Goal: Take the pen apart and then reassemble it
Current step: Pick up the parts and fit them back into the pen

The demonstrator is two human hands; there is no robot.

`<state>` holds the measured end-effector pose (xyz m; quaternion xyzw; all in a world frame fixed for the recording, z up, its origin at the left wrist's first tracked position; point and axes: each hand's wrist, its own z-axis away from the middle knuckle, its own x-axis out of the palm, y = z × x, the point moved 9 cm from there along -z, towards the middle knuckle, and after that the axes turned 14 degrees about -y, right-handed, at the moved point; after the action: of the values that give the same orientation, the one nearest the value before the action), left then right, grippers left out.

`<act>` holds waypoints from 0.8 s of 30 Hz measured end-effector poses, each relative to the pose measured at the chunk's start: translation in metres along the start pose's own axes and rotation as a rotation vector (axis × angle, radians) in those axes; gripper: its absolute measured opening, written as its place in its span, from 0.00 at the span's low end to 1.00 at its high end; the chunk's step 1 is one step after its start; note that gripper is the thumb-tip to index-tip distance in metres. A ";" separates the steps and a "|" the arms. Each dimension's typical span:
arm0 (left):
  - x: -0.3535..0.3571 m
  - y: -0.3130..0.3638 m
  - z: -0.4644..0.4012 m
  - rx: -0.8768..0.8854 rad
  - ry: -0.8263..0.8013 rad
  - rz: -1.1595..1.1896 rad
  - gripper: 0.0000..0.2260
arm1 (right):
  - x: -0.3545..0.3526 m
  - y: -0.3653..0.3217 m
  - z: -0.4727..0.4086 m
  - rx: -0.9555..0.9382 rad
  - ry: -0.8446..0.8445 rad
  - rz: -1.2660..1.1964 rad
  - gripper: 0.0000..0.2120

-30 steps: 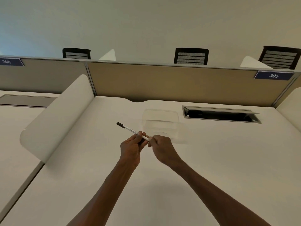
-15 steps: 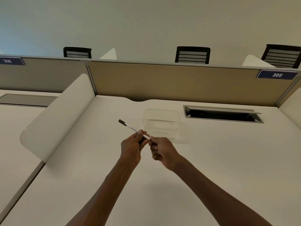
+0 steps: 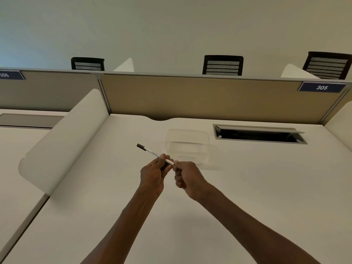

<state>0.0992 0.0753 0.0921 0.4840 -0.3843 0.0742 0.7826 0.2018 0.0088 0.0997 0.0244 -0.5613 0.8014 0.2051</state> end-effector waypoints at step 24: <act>-0.005 -0.001 -0.002 0.011 0.049 -0.034 0.06 | 0.002 -0.038 0.010 -0.211 0.115 1.034 0.17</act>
<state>0.0976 0.0778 0.0875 0.4926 -0.3563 0.0750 0.7904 0.2111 0.0111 0.1377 -0.3202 -0.5654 0.7372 -0.1850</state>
